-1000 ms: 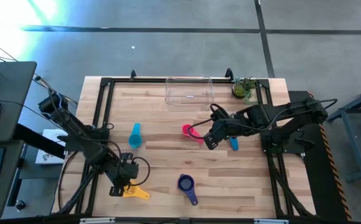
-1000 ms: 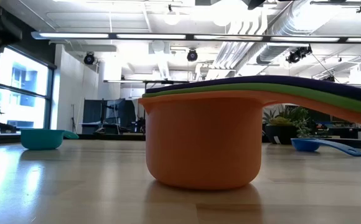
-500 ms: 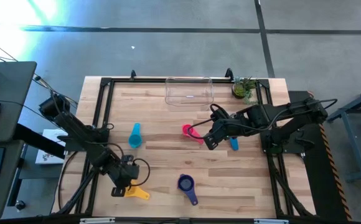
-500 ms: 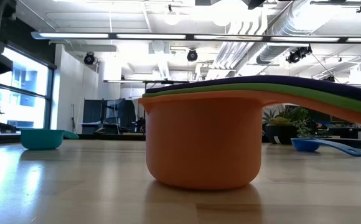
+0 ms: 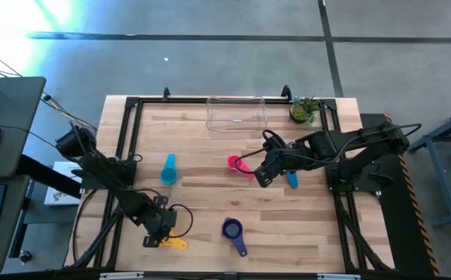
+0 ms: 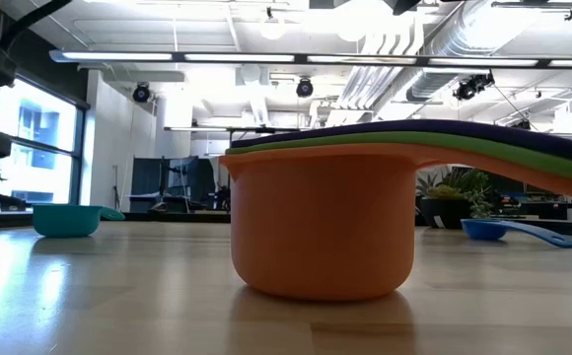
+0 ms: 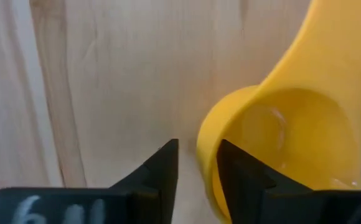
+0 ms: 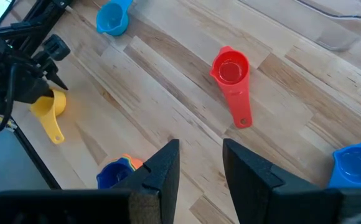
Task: Nest measuring cups in basket
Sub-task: Stack the yellow measuring cup on the dark blue measuring cup
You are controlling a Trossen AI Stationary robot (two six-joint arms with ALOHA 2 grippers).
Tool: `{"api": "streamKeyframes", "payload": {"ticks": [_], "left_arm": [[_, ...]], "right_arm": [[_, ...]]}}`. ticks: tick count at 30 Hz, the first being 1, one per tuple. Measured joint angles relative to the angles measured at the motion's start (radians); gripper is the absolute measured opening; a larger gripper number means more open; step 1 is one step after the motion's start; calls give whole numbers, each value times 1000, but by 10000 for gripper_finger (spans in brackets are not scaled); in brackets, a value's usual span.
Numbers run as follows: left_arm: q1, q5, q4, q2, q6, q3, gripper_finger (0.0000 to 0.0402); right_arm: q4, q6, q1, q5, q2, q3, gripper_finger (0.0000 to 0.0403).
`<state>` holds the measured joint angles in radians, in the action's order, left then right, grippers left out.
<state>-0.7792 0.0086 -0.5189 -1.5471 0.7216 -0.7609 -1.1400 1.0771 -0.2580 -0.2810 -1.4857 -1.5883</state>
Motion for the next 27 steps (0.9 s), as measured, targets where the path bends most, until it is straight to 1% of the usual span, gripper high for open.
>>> {"api": "streamKeyframes", "payload": {"ticks": [6, 8, 11, 17, 23, 27], "left_arm": [[0, 6, 1, 14, -1, -3, 21], [4, 5, -5, 21, -14, -11, 7], [24, 9, -5, 24, -28, -40, 11], [84, 6, -14, 23, -136, -122, 5], [187, 1, -41, 23, -275, -211, 6], [258, 1, -38, 23, -374, -277, 5]], "right_arm": [[0, 6, 0, 0, 0, 0, 114], [0, 20, 0, 0, 0, 0, 114], [0, 46, -2, 1, 0, 0, 114], [1, 116, -38, 2, 0, 0, 115], [2, 205, -92, -3, 0, 0, 115], [2, 234, -120, -30, 0, 0, 115]]}}
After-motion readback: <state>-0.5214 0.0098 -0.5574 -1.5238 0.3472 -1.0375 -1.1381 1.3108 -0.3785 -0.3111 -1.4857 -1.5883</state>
